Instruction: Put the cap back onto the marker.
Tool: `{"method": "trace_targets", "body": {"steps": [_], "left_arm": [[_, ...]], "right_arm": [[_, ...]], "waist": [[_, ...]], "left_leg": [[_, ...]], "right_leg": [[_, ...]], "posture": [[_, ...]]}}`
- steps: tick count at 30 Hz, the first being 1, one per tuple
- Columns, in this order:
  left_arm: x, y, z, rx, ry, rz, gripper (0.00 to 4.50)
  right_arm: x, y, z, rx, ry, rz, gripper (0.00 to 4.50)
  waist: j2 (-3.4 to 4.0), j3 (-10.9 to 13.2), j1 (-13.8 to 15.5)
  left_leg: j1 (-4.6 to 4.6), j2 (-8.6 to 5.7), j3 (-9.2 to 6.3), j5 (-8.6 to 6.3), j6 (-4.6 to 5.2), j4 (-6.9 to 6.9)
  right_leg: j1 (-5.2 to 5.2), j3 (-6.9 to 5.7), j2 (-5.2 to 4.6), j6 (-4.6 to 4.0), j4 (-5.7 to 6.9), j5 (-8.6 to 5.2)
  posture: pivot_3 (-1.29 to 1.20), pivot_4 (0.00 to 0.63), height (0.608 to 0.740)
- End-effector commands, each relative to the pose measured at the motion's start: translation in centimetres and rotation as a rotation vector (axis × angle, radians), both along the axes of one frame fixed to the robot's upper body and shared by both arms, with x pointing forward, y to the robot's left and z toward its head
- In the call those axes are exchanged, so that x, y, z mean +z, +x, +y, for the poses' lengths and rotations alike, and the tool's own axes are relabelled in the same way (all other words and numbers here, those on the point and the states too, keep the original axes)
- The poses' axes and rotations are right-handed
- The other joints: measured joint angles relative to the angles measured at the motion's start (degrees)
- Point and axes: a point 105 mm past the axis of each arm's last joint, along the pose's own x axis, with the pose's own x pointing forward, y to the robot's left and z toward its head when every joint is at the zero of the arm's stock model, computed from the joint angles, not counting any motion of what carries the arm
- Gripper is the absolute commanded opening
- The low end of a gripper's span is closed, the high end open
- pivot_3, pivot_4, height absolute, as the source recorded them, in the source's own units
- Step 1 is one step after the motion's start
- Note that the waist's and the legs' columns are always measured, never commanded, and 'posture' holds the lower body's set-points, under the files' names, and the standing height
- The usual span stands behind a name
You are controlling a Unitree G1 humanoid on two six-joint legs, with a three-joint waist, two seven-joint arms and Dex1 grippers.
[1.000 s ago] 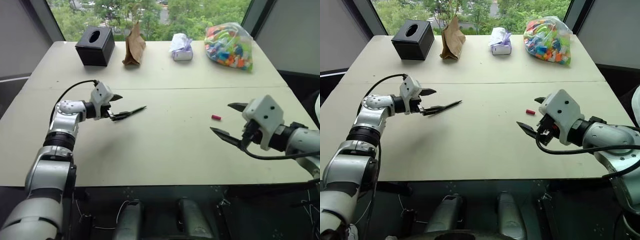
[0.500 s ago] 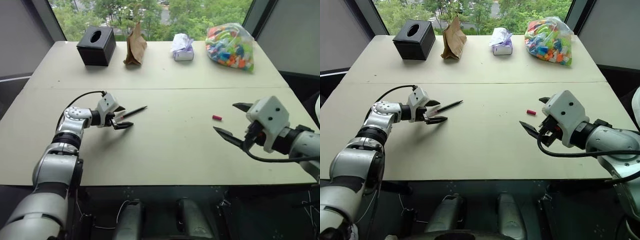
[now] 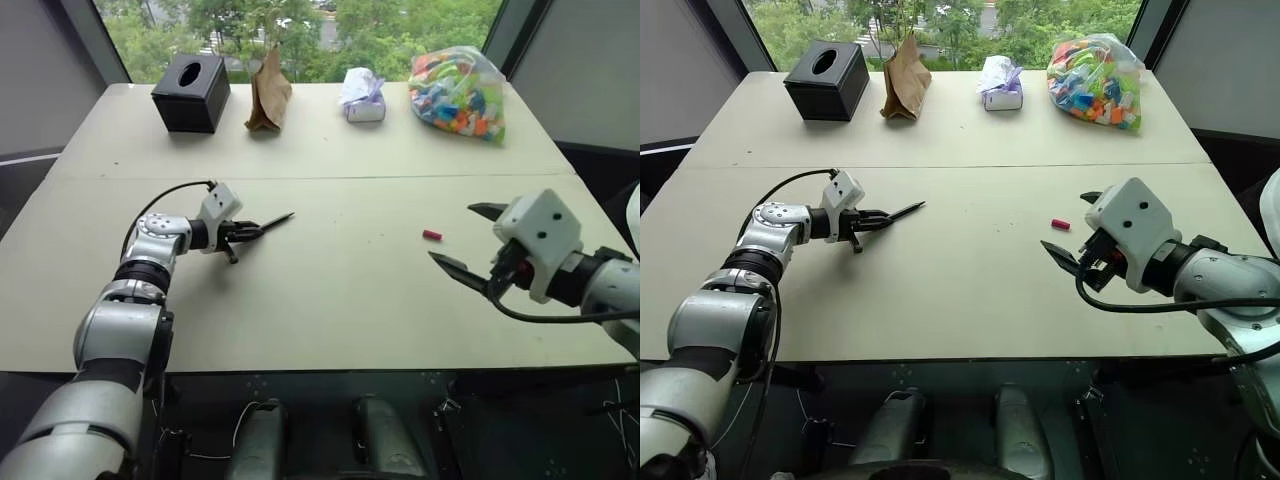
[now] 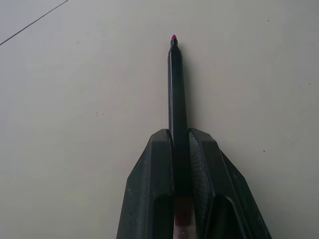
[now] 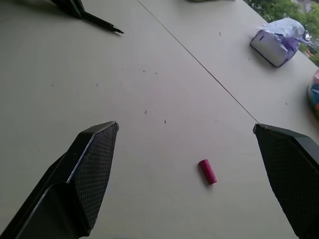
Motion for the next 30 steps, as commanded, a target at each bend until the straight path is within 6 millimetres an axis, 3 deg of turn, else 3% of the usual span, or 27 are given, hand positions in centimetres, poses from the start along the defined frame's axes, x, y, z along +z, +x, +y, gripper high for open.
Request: {"method": "trace_targets", "body": {"steps": [1,5,11,18,23,30], "left_arm": [[-0.1,0.1,0.1,0.012,0.016,0.010,0.03],[0.9,0.2,-0.4,-0.019,0.004,-0.017,0.03],[5.0,0.2,-1.4,-0.132,-0.059,-0.126,0.03],[8.1,-2.5,-1.3,-0.264,-0.099,-0.188,0.03],[9.1,-5.4,-0.9,-0.239,-0.124,-0.211,0.03],[8.8,-7.7,-1.2,-0.175,-0.149,-0.224,0.03]], "right_arm": [[1.6,-0.1,-0.4,-0.016,-0.017,-0.072,4.50],[1.4,0.2,-0.5,-0.018,-0.007,-0.068,4.50],[-0.5,1.9,-1.0,-0.031,0.074,-0.044,4.50],[-2.4,5.2,-1.8,0.026,0.139,0.023,4.50],[-4.0,7.5,-2.9,0.109,0.073,0.147,4.50],[-5.8,10.4,-4.2,0.153,0.015,0.269,4.50]], "waist": [[0.00,0.00,0.00],[-0.01,-0.01,0.02],[-0.03,0.00,-0.04],[0.03,0.00,-0.71],[0.05,0.01,-1.41],[0.05,0.02,-0.54]], "left_leg": [[0.01,0.00,0.00,0.00,0.00,0.00],[0.03,0.00,0.00,0.00,0.00,0.00],[0.01,0.00,0.01,0.00,0.00,0.00],[0.06,0.00,0.05,0.00,0.00,-0.02],[0.08,0.06,0.00,0.00,0.01,-0.05],[0.09,0.04,0.06,0.00,0.00,0.00]], "right_leg": [[0.01,0.00,0.00,0.00,0.00,0.00],[0.05,0.00,-0.01,0.00,0.00,0.00],[0.04,0.00,0.00,0.00,-0.01,0.00],[0.04,0.05,0.00,-0.01,0.02,0.00],[0.02,0.04,0.04,-0.02,0.06,0.00],[0.03,0.05,0.00,-0.02,0.04,0.00]], "posture": [[0.00,0.150,0.740],[0.00,0.150,0.740],[0.00,0.150,0.740],[0.00,0.150,0.740],[0.00,0.150,0.740],[0.00,0.150,0.740]]}}
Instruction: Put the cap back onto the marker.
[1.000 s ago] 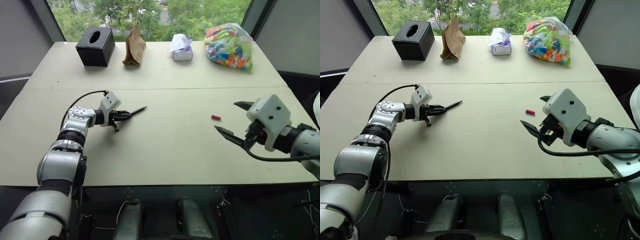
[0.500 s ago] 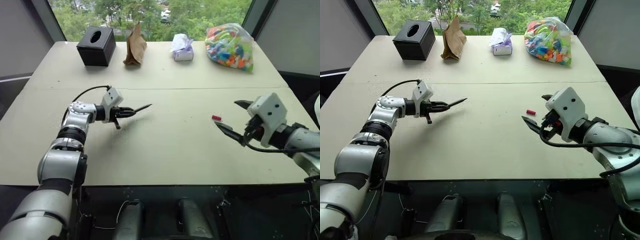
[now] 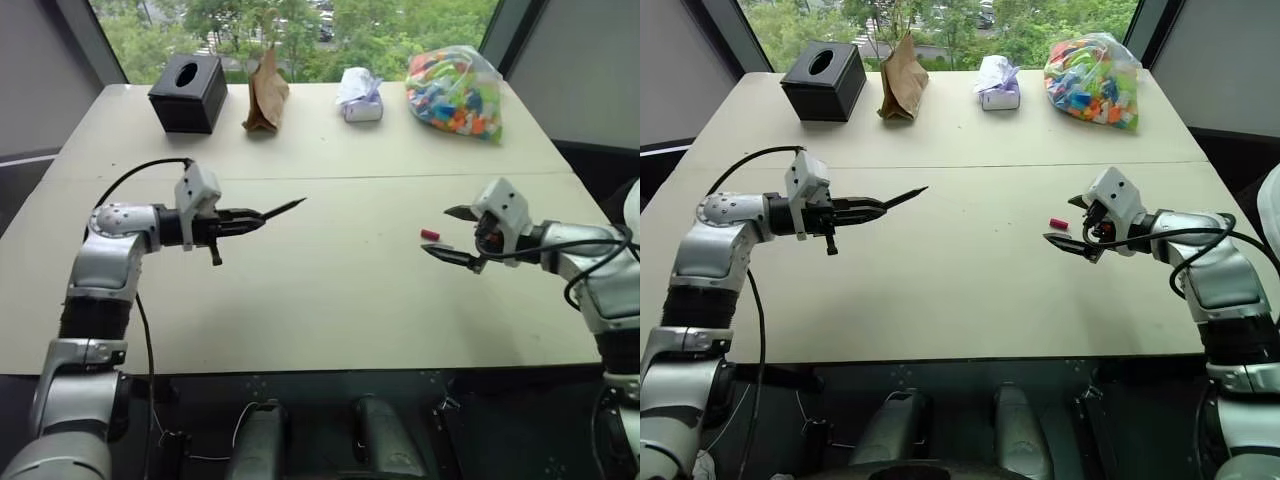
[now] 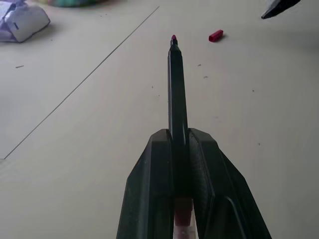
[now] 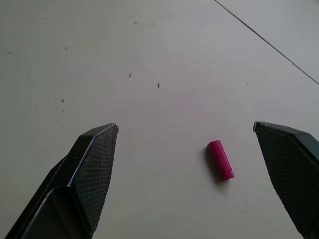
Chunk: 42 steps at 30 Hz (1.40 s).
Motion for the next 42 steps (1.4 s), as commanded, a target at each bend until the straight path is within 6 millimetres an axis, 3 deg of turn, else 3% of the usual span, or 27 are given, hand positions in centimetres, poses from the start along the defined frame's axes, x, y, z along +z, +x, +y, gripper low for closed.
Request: {"method": "trace_targets", "body": {"steps": [1,9,15,27,30,36,42], "left_arm": [[1.0,-1.1,0.3,0.040,-0.024,-0.045,0.03],[0.6,-2.5,0.1,0.092,-0.040,-0.056,0.03],[0.6,-3.1,0.2,0.112,-0.039,-0.061,0.03],[0.8,-2.8,-0.2,0.112,-0.036,-0.063,0.03],[0.9,-2.7,-0.3,0.105,-0.035,-0.066,0.00],[1.0,-2.7,-0.3,0.100,-0.030,-0.068,0.00],[1.1,-2.6,-0.2,0.099,-0.027,-0.068,0.00]], "right_arm": [[0.0,1.7,-0.5,0.032,-0.034,0.011,4.50],[-2.8,4.4,-1.3,0.008,-0.077,0.099,4.50],[-4.1,4.6,-2.1,-0.018,-0.086,0.142,4.50],[-4.9,4.5,-2.6,-0.044,-0.069,0.145,4.50],[-5.1,4.4,-2.6,-0.048,-0.066,0.148,3.22],[-5.3,4.3,-2.6,-0.050,-0.060,0.153,0.02],[-5.4,4.4,-2.4,-0.051,-0.055,0.147,0.02]], "waist": [[0.00,0.00,-0.10],[0.01,0.01,0.34],[0.02,0.01,0.08],[0.01,0.01,0.15],[0.01,0.00,0.12],[0.02,0.00,0.07],[0.01,0.00,0.07]], "left_leg": [[0.00,0.00,-0.01,0.00,0.00,0.00],[-0.01,-0.01,-0.01,0.01,-0.01,-0.04],[-0.01,-0.05,-0.01,0.01,-0.01,-0.04],[0.02,-0.06,-0.01,0.01,-0.02,-0.03],[0.02,-0.06,-0.01,0.01,-0.02,-0.03],[0.03,-0.06,-0.01,0.01,-0.03,-0.03],[0.03,-0.06,-0.01,0.01,-0.03,-0.03]], "right_leg": [[0.00,0.00,0.01,0.00,0.00,0.00],[-0.03,-0.01,0.00,-0.05,-0.01,0.02],[-0.02,-0.01,-0.04,-0.05,-0.03,0.03],[0.02,-0.01,-0.04,-0.06,-0.02,0.04],[0.02,-0.01,-0.04,-0.06,-0.02,0.04],[0.03,-0.01,-0.04,-0.06,-0.02,0.04],[0.04,-0.01,-0.04,-0.06,-0.02,0.04]], "posture": [[0.00,0.150,0.740],[0.00,0.150,0.740],[0.00,0.150,0.740],[0.00,0.150,0.740],[0.00,0.150,0.740],[0.00,0.150,0.740],[0.00,0.150,0.740]]}}
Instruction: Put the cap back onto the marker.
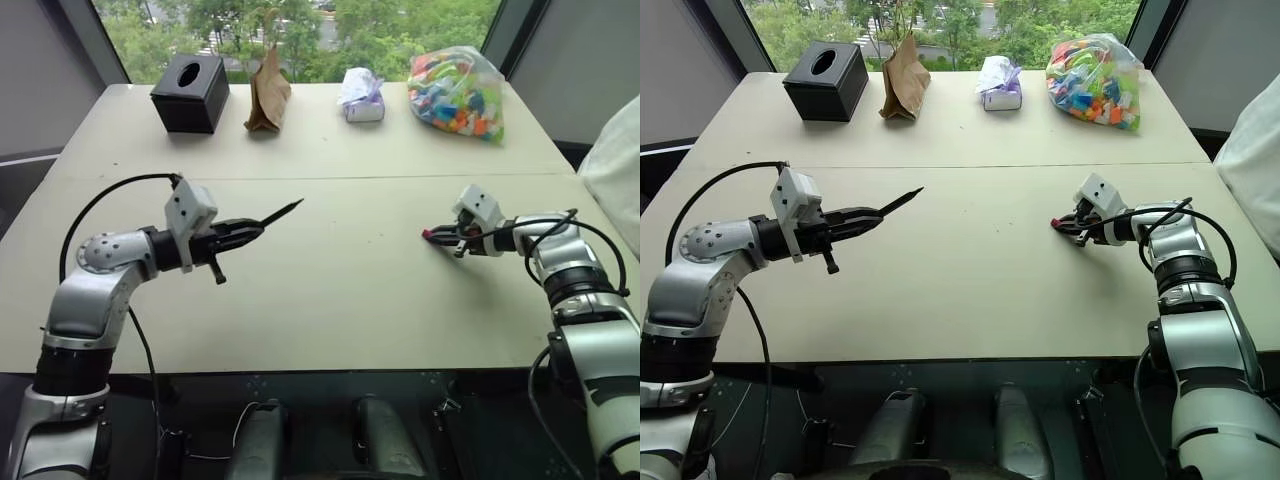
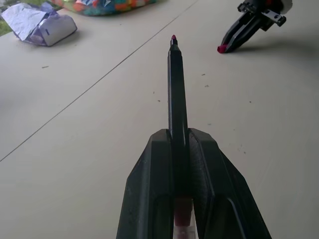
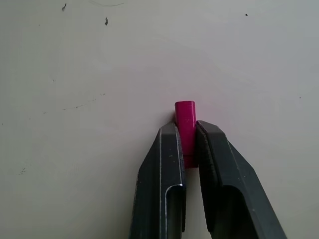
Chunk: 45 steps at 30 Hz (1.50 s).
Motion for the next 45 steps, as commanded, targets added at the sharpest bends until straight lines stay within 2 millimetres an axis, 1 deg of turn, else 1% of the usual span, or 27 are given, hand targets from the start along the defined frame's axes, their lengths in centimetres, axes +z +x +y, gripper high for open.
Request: {"method": "trace_targets", "body": {"steps": [1,2,4,7,9,10,13,15,19,24,31,42,45], "left_arm": [[1.1,0.0,-0.1,-0.017,0.014,-0.043,0.00],[1.1,0.0,-0.2,-0.021,0.015,-0.045,0.00],[1.0,0.1,-0.4,-0.040,0.031,-0.051,0.00],[0.7,0.2,-0.8,-0.075,0.068,-0.064,0.00],[0.5,0.2,-1.3,-0.117,0.096,-0.071,0.00],[0.4,0.3,-1.5,-0.133,0.109,-0.076,0.00],[0.1,0.6,-1.7,-0.169,0.162,-0.095,0.00],[-0.1,0.8,-2.0,-0.201,0.197,-0.115,0.00],[0.0,1.2,-2.9,-0.261,0.241,-0.157,0.00],[0.2,1.4,-3.4,-0.289,0.251,-0.179,0.00],[0.3,1.4,-3.6,-0.302,0.249,-0.185,0.00],[0.7,1.3,-4.6,-0.327,0.232,-0.198,0.00],[0.5,1.2,-4.9,-0.339,0.245,-0.199,0.00]], "right_arm": [[-0.4,-0.1,-0.3,-0.021,-0.010,-0.002,0.02],[-0.2,0.0,-0.2,-0.012,-0.017,-0.016,0.02],[0.7,0.0,0.7,0.032,-0.025,-0.064,0.02],[2.6,-0.4,2.8,0.116,-0.019,-0.132,0.02],[4.3,-1.3,4.4,0.205,-0.088,-0.207,0.02],[4.8,-1.7,4.9,0.234,-0.123,-0.234,0.02],[5.9,-2.5,6.1,0.270,-0.165,-0.277,0.02],[6.5,-3.2,7.2,0.304,-0.184,-0.304,0.02],[6.9,-4.4,9.2,0.360,-0.205,-0.334,0.02],[7.0,-5.4,10.8,0.395,-0.201,-0.341,0.02],[7.6,-5.7,12.1,0.417,-0.199,-0.364,0.02],[8.3,-6.1,13.7,0.462,-0.193,-0.387,0.02],[8.6,-6.3,14.2,0.475,-0.189,-0.394,0.02]], "waist": [[0.00,0.00,0.00],[0.00,0.00,0.00],[0.00,0.00,-0.02],[0.01,0.00,-0.04],[0.05,0.03,-0.10],[0.09,0.04,-0.13],[0.10,0.05,-0.01],[0.09,0.04,0.09],[0.08,0.04,0.33],[0.08,0.04,0.26],[0.08,0.04,0.14],[0.08,0.04,0.17],[0.08,0.04,0.16]], "left_leg": [[0.00,0.00,0.00,0.00,0.00,0.00],[0.01,0.00,0.00,0.00,0.00,0.00],[0.02,0.00,0.00,0.00,0.00,0.00],[0.02,0.00,-0.01,0.00,0.00,0.00],[0.00,0.01,-0.01,0.00,0.00,-0.01],[-0.01,0.01,0.00,0.00,0.00,-0.01],[-0.02,0.00,0.00,0.00,0.00,-0.02],[-0.02,0.01,0.00,0.00,0.00,-0.02],[-0.05,0.00,0.00,0.00,0.00,-0.01],[-0.06,0.00,-0.01,0.00,0.00,0.00],[-0.06,0.01,-0.02,0.00,0.01,0.00],[-0.06,0.01,-0.02,0.00,0.01,0.00],[-0.06,0.01,-0.02,0.00,0.01,0.00]], "right_leg": [[0.00,0.00,0.00,0.00,0.00,0.00],[0.01,0.00,0.00,0.00,0.00,0.00],[0.01,0.00,0.00,0.00,0.00,0.00],[0.00,0.00,0.02,0.00,0.01,0.00],[-0.05,0.00,0.02,0.00,0.03,0.00],[-0.08,0.01,0.02,0.00,0.05,0.00],[-0.11,0.01,0.03,0.00,0.06,0.00],[-0.10,0.00,0.03,0.00,0.06,0.00],[-0.09,0.00,0.03,0.00,0.04,0.00],[-0.10,0.00,0.03,0.00,0.04,0.00],[-0.11,-0.01,0.05,0.00,0.04,-0.01],[-0.11,-0.01,0.04,0.00,0.04,-0.01],[-0.10,-0.01,0.04,0.00,0.04,0.00]], "posture": [[0.00,0.150,0.740],[0.00,0.150,0.740],[0.00,0.150,0.740],[0.00,0.150,0.740],[0.00,0.150,0.740],[0.00,0.150,0.740],[0.00,0.150,0.740],[0.00,0.150,0.740],[0.00,0.150,0.740],[0.00,0.150,0.740],[0.00,0.150,0.740],[0.00,0.150,0.740],[0.00,0.150,0.740]]}}
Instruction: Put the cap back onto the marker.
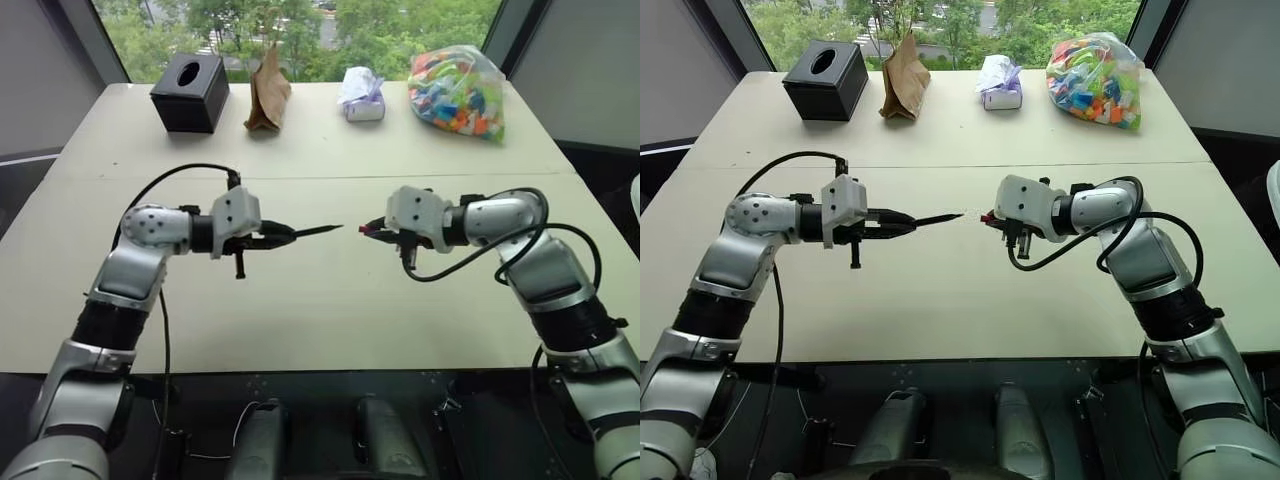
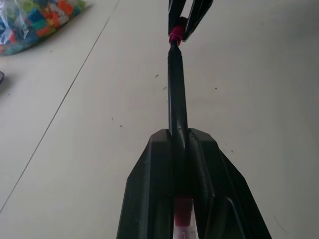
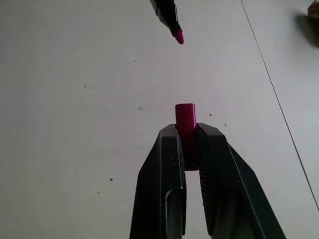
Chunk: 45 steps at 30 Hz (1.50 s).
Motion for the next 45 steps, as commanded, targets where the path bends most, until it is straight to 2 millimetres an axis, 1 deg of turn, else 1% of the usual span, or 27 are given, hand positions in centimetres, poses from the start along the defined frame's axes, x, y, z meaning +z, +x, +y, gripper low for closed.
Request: {"method": "trace_targets", "body": {"steps": [1,6,12,45], "left_arm": [[0.85,-0.23,-0.55,-0.029,0.020,-0.050,0.00],[0.43,-0.28,-0.56,-0.036,0.050,-0.053,0.00],[0.08,-0.36,-0.42,-0.036,0.073,-0.052,0.00],[0.44,-0.33,-0.77,-0.044,0.057,-0.057,0.00]], "right_arm": [[1.84,-0.51,1.21,0.046,0.018,-0.062,0.02],[2.27,-0.69,1.76,0.061,0.021,-0.075,0.02],[2.56,-0.78,1.90,0.066,0.016,-0.084,0.02],[1.63,-1.35,2.18,0.086,-0.015,-0.054,0.02]], "waist": [[0.00,0.00,0.01],[0.00,0.00,-0.01],[0.00,0.00,0.00],[0.00,0.00,-0.01]], "left_leg": [[0.00,0.00,0.00,0.00,0.00,0.00],[0.00,0.00,-0.01,0.00,0.00,0.00],[0.00,0.00,-0.01,0.00,0.00,0.00],[0.00,0.00,-0.01,0.00,0.00,0.00]], "right_leg": [[0.00,0.00,0.00,0.00,0.00,0.00],[0.00,0.00,0.00,0.00,0.00,0.00],[0.00,-0.01,0.00,0.00,0.00,0.00],[0.00,-0.01,0.00,0.00,0.00,0.00]], "posture": [[0.00,0.150,0.740],[0.00,0.150,0.740],[0.00,0.150,0.740],[0.00,0.150,0.740]]}}
